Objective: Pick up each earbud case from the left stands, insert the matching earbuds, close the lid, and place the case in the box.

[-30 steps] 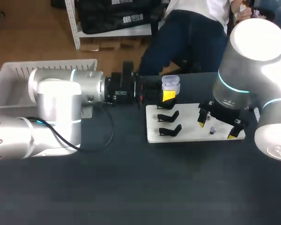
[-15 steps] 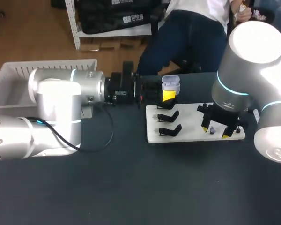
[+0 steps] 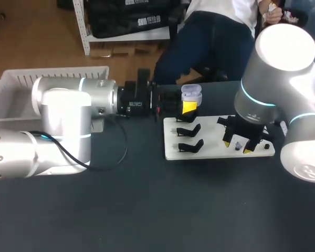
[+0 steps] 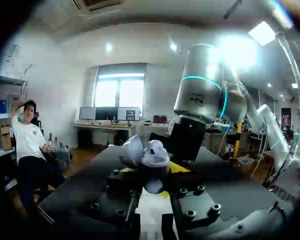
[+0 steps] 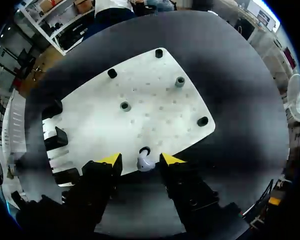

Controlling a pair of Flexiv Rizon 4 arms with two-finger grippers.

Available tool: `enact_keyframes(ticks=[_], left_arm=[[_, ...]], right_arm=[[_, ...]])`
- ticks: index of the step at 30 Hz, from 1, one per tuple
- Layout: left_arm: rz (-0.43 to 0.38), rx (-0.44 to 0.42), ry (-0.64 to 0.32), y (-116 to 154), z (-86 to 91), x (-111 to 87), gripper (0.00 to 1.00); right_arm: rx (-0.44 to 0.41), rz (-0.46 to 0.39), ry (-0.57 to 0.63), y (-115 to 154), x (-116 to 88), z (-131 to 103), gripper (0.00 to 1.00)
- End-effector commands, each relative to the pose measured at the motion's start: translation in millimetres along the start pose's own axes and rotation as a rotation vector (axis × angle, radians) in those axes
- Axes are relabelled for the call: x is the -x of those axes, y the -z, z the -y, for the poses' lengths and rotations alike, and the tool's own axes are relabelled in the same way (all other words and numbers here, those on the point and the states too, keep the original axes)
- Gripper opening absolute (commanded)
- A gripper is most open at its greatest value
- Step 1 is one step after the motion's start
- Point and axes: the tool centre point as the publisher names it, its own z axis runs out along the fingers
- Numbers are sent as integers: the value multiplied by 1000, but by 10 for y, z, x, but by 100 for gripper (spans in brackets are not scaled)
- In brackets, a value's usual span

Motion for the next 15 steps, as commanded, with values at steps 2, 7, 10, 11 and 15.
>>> enact_keyframes(ticks=[2,7,10,11,15], left_arm=[[5,4,-4,-3,9,-11,0],[5,4,-4,-3,9,-11,0],[5,4,-4,-3,9,-11,0],[5,4,-4,-3,9,-11,0],[5,4,-4,-3,9,-11,0]], right_arm=[[-3,4,-4,-12,0,9,47],[-7,3,-5,-7,-6,35,47],[-7,6,-9,4,-1,42,46],[-7,6,-10,4,0,42,46],[-6,9,-14,10,9,44,46]])
